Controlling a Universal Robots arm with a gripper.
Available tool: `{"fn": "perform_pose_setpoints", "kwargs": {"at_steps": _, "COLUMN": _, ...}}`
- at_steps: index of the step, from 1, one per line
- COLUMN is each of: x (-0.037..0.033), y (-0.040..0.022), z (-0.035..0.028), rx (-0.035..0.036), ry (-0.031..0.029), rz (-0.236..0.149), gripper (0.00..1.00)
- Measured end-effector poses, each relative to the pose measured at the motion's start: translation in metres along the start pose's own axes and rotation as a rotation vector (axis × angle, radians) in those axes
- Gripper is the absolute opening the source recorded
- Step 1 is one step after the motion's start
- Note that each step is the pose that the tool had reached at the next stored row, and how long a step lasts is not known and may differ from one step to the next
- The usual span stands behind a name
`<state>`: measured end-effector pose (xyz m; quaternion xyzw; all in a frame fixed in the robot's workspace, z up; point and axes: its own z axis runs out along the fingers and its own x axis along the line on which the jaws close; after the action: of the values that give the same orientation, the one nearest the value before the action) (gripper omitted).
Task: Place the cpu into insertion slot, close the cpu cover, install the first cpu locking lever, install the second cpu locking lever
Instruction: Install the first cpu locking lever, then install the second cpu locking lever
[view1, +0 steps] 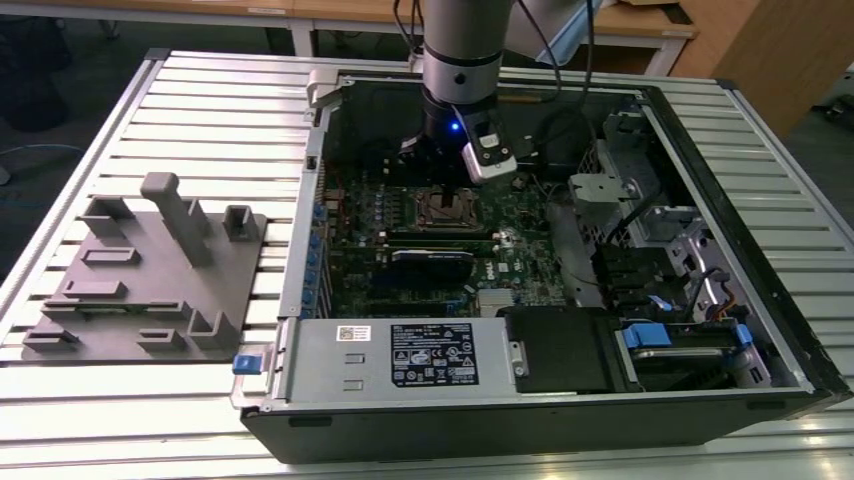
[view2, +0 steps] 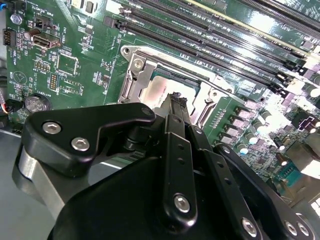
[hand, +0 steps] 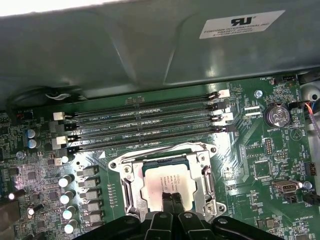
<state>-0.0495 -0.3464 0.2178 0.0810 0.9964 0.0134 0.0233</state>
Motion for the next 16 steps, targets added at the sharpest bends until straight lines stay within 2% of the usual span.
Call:
{"fn": "perform_pose_setpoints", "kwargs": {"at_steps": 9, "x": -0.0023, "y": 0.0004, "z": 0.0000, "rx": 0.0000, "ry": 0.0000, "rz": -0.001, "gripper": 0.11}}
{"fn": "perform_pose_setpoints", "kwargs": {"at_steps": 14, "x": -0.0024, "y": 0.0005, "z": -0.0018, "rx": -0.0003, "ry": -0.0001, "rz": -0.001, "gripper": 0.11}}
{"fn": "perform_pose_setpoints", "kwargs": {"at_steps": 16, "x": -0.0026, "y": 0.0006, "z": -0.0056, "rx": -0.0001, "ry": 0.0000, "rz": -0.001, "gripper": 0.11}}
